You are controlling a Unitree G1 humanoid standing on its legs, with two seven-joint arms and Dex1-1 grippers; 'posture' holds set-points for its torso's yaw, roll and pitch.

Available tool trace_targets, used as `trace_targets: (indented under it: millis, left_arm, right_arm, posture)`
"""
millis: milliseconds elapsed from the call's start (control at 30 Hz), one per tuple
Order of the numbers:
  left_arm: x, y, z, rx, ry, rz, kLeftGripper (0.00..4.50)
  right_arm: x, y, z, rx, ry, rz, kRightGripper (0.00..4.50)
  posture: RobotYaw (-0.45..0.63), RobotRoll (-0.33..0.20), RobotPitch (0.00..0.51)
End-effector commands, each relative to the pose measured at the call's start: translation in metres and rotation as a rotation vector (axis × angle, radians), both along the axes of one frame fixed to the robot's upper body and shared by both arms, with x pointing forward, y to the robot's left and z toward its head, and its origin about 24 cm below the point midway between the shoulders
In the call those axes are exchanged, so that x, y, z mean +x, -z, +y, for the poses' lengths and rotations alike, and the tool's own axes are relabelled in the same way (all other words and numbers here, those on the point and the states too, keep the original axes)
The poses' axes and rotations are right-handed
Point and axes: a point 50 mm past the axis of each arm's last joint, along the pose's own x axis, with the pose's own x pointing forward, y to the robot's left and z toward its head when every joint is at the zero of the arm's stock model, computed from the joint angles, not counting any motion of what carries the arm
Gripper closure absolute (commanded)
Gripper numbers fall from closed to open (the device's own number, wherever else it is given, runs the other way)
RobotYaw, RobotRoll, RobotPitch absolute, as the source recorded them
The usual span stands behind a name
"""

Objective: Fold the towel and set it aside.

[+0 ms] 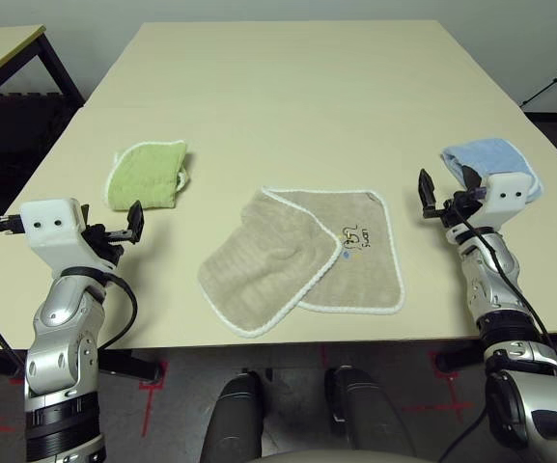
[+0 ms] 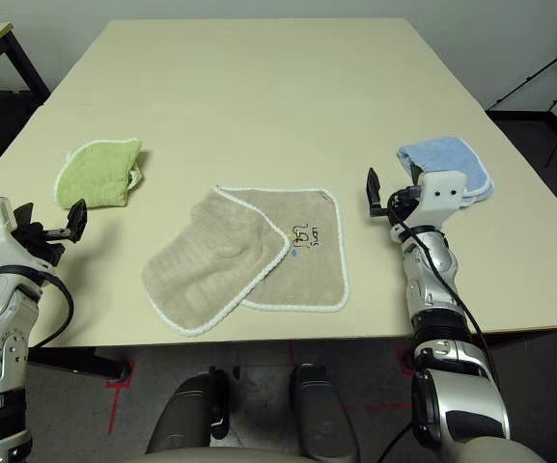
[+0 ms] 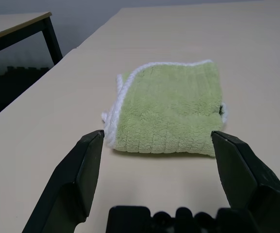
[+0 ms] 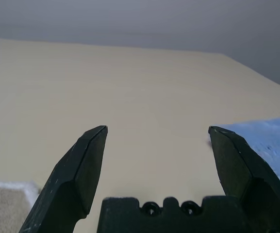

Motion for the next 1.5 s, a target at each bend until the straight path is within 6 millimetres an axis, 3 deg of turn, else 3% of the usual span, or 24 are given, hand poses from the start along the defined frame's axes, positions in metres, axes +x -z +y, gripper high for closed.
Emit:
trace_targets:
  millis: [33, 233, 500, 633, 767, 900, 1100, 1267, 1500]
  left_arm:
    - [-0.001, -0.003, -0.001, 0.015, 0.004, 0.003, 0.04]
    - [0.002, -0.009, -0.005, 0.015, 0.05, -0.012, 0.04]
    - [-0.001, -0.027, -0.031, 0.036, 0.353, 0.002, 0.04]
    - [-0.002, -0.036, -0.049, -0.021, 0.546, -0.075, 0.04]
    - [-0.006, -0.028, -0.054, -0.046, 0.612, 0.02, 0.04]
    - [-0.01, -0.029, -0.061, 0.047, 0.685, 0.06, 0.04]
    - [-0.012, -0.03, -0.069, 0.052, 0.845, 0.069, 0.04]
    - [-0.013, -0.045, -0.07, 0.116, 0.903, 0.043, 0.04]
    - [-0.021, -0.034, -0.071, 0.148, 0.988, 0.066, 0.04]
  right_arm:
    - [0.0, 0.002, -0.002, -0.031, -0.016, 0.016, 0.0]
    - [0.004, -0.007, -0.007, -0.081, -0.055, 0.009, 0.0]
    - [0.015, -0.016, -0.01, -0.116, -0.092, 0.005, 0.0]
    - [0.02, -0.019, -0.008, -0.114, -0.101, 0.002, 0.0]
    - [0.021, -0.02, -0.007, -0.12, -0.116, 0.002, 0.0]
    - [0.023, -0.021, -0.006, -0.129, -0.125, 0.003, 0.0]
    - [0.023, -0.025, -0.01, -0.139, -0.122, 0.001, 0.0]
    - [0.022, -0.024, -0.014, -0.147, -0.117, 0.006, 0.0]
    - [0.023, -0.024, -0.012, -0.148, -0.123, 0.009, 0.0]
  posture:
    - [-0.06, 0.0, 0.092]
    - [-0.06, 0.0, 0.091]
    - [-0.04, 0.0, 0.083]
    - [-0.03, 0.0, 0.081]
    - [-0.03, 0.0, 0.078]
    - [-0.03, 0.0, 0.08]
    - [-0.03, 0.0, 0.083]
    - [-0.02, 0.0, 0.091]
    - [-0.02, 0.0, 0.094]
